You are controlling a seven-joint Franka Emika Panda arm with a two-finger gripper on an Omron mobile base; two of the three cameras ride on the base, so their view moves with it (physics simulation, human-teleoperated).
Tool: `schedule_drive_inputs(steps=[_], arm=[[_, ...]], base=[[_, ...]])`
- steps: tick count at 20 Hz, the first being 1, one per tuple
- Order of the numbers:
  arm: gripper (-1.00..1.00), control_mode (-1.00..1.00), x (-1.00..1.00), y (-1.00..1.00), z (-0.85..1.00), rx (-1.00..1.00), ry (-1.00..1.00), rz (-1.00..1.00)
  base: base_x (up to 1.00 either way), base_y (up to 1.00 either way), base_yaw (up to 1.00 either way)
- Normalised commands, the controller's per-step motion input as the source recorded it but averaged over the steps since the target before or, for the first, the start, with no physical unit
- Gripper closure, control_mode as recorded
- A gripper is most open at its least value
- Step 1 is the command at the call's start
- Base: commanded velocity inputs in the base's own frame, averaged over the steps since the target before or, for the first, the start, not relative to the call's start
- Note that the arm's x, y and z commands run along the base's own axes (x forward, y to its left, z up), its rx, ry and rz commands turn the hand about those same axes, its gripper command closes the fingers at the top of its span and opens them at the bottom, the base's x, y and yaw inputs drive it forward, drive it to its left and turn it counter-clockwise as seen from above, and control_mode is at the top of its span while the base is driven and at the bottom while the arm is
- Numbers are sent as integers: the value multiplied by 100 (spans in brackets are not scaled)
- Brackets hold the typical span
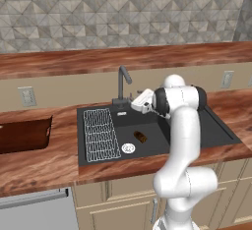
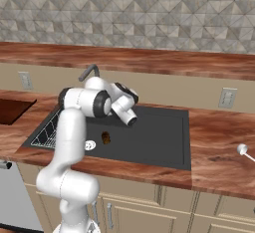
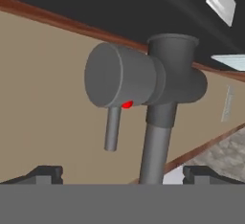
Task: Pick up all produce items and place them in the sink. Turn on the sink faucet to wash them. Then turn the sink off and put them in the tray.
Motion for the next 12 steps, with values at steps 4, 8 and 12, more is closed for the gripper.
schedule_drive_inputs(steps=[4,8,12], arm=[[-100,-100,38,1,-10,0,9,0],[-100,-100,36,1,-21,0,8,0],[-100,-100,26,5,-19,0,6,0]], base=[[0,0,0],[0,0,0],[0,0,0]])
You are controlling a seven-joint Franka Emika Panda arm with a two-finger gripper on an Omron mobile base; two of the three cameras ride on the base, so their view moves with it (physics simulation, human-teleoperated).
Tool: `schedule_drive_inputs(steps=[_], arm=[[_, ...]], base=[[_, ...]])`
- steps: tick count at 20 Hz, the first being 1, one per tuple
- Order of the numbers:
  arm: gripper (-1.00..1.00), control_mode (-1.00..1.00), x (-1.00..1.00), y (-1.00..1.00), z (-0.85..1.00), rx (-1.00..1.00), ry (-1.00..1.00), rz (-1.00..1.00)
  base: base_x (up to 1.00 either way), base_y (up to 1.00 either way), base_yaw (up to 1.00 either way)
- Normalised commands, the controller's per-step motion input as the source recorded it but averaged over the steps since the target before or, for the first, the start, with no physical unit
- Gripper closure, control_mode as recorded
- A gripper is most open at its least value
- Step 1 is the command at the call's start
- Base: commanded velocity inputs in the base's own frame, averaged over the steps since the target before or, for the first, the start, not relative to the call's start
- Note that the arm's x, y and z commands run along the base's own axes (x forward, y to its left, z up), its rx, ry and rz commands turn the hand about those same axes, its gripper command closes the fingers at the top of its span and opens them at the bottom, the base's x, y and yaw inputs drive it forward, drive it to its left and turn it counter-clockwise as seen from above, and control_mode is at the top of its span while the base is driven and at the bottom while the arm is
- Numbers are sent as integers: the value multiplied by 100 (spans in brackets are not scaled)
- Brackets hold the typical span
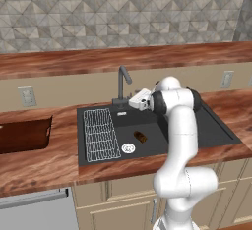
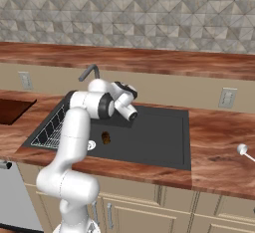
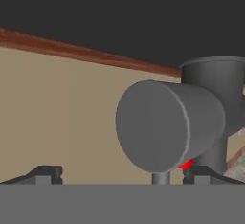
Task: Pick up all produce items and place them in the sink. Turn on the sink faucet to wash them. Then turn the sink off and put them in the tray.
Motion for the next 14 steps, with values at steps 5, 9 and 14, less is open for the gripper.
schedule_drive_inputs(steps=[5,9,14], arm=[[-100,-100,22,13,-17,0,5,0],[-100,-100,24,23,-7,0,3,0],[-100,-100,8,15,-2,0,0,0]], base=[[0,0,0],[0,0,0],[0,0,0]])
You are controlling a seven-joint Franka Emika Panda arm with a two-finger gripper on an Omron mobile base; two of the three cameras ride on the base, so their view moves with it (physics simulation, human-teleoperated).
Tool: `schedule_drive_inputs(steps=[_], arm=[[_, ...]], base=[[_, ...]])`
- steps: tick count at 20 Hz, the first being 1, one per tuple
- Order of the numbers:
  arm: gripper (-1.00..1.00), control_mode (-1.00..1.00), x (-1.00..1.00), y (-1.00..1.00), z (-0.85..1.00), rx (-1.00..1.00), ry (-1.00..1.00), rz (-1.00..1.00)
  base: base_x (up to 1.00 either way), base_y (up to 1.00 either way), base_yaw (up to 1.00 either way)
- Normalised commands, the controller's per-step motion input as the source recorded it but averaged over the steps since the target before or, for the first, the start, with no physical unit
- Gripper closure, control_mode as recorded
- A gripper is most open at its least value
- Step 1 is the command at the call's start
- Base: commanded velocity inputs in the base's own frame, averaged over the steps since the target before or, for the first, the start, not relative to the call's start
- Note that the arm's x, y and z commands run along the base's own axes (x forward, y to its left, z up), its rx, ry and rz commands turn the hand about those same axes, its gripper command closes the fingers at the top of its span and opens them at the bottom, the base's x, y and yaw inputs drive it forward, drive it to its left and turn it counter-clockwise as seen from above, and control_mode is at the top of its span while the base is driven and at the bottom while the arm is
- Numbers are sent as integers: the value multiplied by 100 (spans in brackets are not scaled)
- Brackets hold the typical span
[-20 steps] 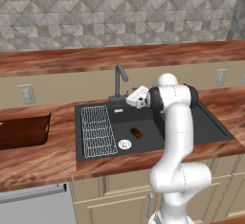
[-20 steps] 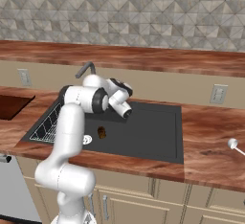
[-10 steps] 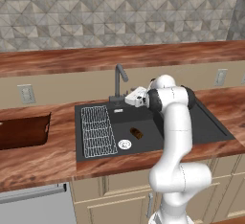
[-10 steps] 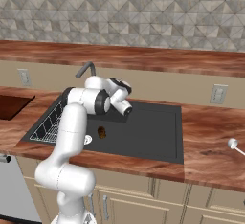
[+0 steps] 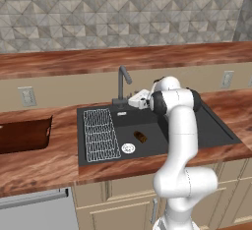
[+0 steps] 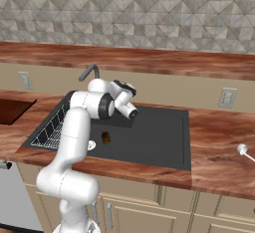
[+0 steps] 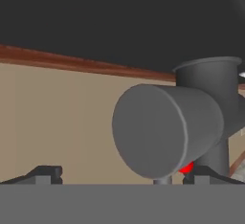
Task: Pick up all produce items and place them in the sink. Turn on the sink faucet to wash them. Then turn the sink off and put them in the tray.
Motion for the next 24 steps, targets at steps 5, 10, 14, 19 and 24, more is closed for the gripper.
schedule_drive_inputs(steps=[5,10,14,19,24], arm=[[-100,-100,1,14,0,0,0,0],[-100,-100,14,14,0,0,0,0],[-100,-100,22,14,0,0,0,0],[100,-100,44,25,0,0,1,0],[100,-100,56,15,0,0,0,0]], base=[[0,0,0],[0,0,0],[0,0,0],[0,0,0],[0,0,0]])
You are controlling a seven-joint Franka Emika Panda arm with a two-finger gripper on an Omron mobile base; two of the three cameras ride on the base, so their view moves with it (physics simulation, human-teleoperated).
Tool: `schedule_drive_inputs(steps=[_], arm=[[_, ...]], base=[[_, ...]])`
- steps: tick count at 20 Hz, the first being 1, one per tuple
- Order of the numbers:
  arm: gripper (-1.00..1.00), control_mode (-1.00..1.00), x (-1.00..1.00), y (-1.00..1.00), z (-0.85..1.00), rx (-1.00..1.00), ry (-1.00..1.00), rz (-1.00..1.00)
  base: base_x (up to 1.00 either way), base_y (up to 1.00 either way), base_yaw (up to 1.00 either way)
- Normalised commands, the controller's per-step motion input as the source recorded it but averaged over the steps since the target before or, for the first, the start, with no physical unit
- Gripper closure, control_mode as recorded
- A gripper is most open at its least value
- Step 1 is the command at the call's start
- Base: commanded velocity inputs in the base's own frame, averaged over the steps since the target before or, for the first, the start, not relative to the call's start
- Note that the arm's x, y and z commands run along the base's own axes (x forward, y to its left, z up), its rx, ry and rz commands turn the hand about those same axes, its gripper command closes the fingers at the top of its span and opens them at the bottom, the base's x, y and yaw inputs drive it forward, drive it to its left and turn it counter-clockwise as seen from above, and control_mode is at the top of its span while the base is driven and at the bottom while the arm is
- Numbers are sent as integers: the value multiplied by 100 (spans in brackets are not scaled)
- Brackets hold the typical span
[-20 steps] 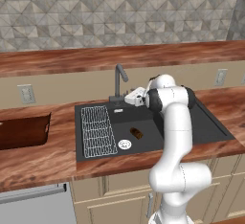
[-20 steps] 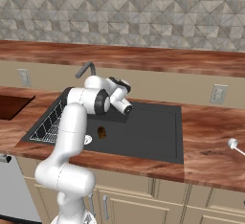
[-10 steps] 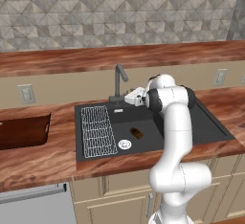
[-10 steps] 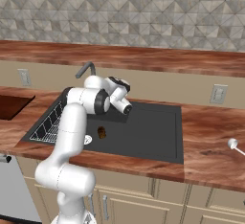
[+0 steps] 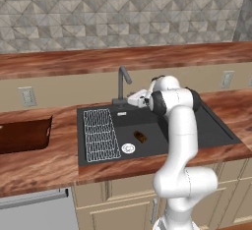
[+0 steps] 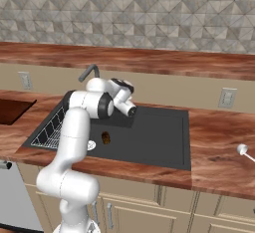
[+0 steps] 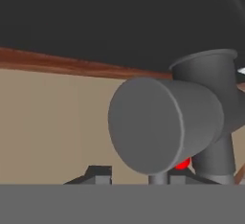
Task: Pick up all produce items and place them in the sink. Turn on the sink faucet to wash them. Then turn the sink off and put them in the tray.
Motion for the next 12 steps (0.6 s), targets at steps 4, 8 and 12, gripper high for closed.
schedule_drive_inputs(steps=[4,8,12], arm=[[100,-100,44,0,0,1,0,0],[100,-100,15,-36,1,8,0,-5],[100,-100,14,-97,-1,8,9,-18]], base=[[0,0,0],[0,0,0],[0,0,0]])
